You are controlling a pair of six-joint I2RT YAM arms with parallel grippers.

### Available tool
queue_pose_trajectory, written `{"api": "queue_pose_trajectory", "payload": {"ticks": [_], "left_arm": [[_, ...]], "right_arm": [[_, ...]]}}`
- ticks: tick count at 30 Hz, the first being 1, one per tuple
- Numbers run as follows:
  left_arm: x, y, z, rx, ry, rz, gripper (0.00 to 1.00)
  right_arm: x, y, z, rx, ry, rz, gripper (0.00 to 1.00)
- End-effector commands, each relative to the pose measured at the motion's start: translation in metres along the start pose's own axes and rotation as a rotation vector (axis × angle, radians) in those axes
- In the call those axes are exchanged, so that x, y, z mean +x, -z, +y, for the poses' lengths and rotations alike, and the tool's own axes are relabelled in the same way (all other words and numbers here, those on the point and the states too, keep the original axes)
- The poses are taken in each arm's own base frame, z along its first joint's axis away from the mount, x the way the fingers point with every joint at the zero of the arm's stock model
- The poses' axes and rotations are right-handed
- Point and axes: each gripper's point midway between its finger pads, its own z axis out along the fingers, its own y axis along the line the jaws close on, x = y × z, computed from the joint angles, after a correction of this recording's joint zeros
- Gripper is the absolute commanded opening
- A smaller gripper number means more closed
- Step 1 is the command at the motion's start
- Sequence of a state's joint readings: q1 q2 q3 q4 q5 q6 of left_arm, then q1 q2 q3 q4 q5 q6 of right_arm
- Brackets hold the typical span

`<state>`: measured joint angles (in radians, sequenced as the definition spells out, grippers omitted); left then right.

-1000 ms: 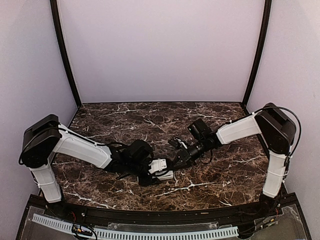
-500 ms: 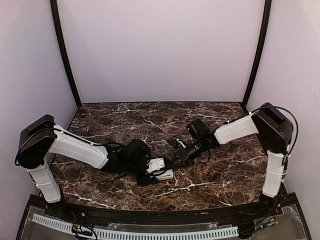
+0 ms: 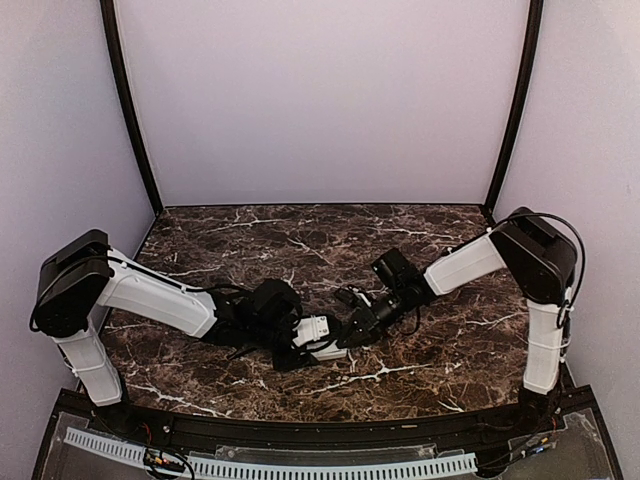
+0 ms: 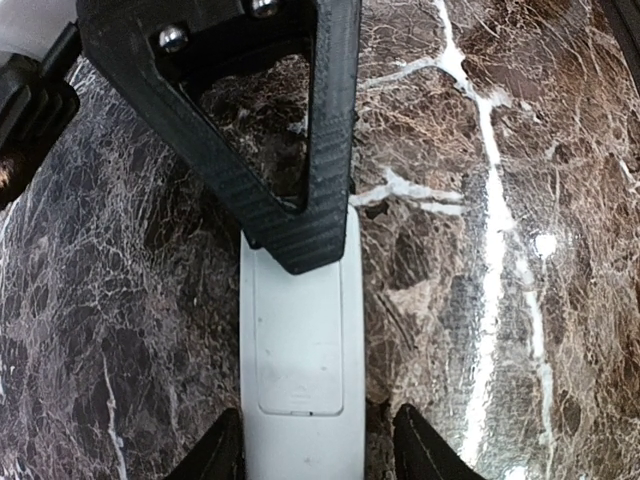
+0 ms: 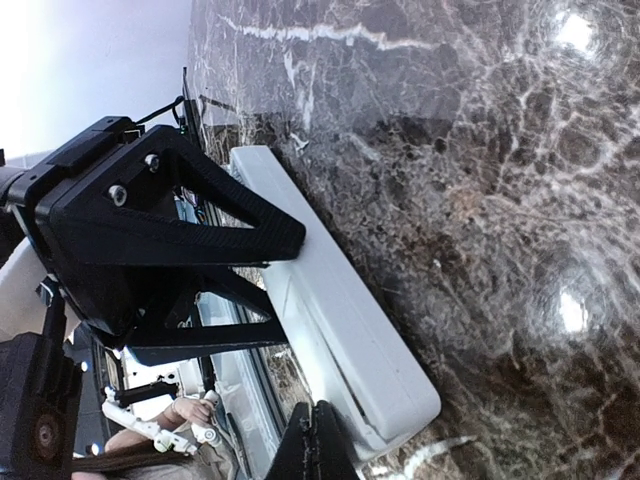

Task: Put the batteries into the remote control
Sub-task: Load the battery cover onto the remote control without the battery cover.

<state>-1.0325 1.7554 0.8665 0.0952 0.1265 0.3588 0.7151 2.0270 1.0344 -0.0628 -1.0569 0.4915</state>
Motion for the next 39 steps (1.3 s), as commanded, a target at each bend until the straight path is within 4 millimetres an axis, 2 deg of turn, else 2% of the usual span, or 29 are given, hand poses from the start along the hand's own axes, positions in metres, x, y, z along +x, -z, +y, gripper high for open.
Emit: {"api": "queue_pose_trajectory", "payload": {"ticks": [1, 4, 11, 17, 20, 21, 24, 25, 28, 31, 36, 39], "left_arm": [[0.004, 0.006, -0.006, 0.017, 0.000, 0.015, 0.50], [0.003, 0.008, -0.006, 0.015, 0.004, 0.015, 0.50], [-0.010, 0.025, -0.002, -0.010, 0.008, -0.026, 0.51], [-0.024, 0.049, 0.008, -0.064, 0.085, -0.068, 0.51], [-0.034, 0.057, 0.009, -0.065, 0.192, -0.125, 0.44], [-0.036, 0.055, 0.007, -0.051, 0.207, -0.131, 0.42], [-0.037, 0.046, 0.011, -0.060, 0.268, -0.128, 0.23], [-0.032, 0.039, 0.012, -0.063, 0.275, -0.103, 0.21], [-0.035, 0.025, 0.017, -0.068, 0.278, -0.081, 0.13], [-0.045, 0.019, 0.014, -0.034, 0.269, -0.098, 0.11], [-0.050, 0.009, 0.019, -0.050, 0.249, -0.098, 0.08], [-0.061, 0.009, 0.020, -0.039, 0.234, -0.121, 0.07]], "right_arm": [[-0.010, 0.014, 0.033, 0.018, 0.073, -0.043, 0.00], [-0.014, 0.023, 0.048, 0.032, 0.097, -0.073, 0.00], [-0.006, 0.027, 0.029, 0.128, 0.030, -0.096, 0.00], [-0.010, 0.034, 0.031, 0.181, 0.028, -0.146, 0.00], [-0.009, 0.033, 0.025, 0.184, 0.016, -0.156, 0.00], [-0.008, 0.031, 0.021, 0.184, 0.007, -0.156, 0.00], [-0.008, 0.026, 0.016, 0.163, -0.011, -0.154, 0.00], [-0.008, 0.025, 0.015, 0.157, -0.015, -0.156, 0.00], [-0.009, 0.026, 0.012, 0.173, -0.021, -0.168, 0.03], [-0.007, 0.029, 0.005, 0.210, -0.030, -0.175, 0.08], [-0.001, 0.027, -0.006, 0.231, -0.051, -0.163, 0.08], [0.000, 0.025, -0.008, 0.224, -0.055, -0.163, 0.08]]}}
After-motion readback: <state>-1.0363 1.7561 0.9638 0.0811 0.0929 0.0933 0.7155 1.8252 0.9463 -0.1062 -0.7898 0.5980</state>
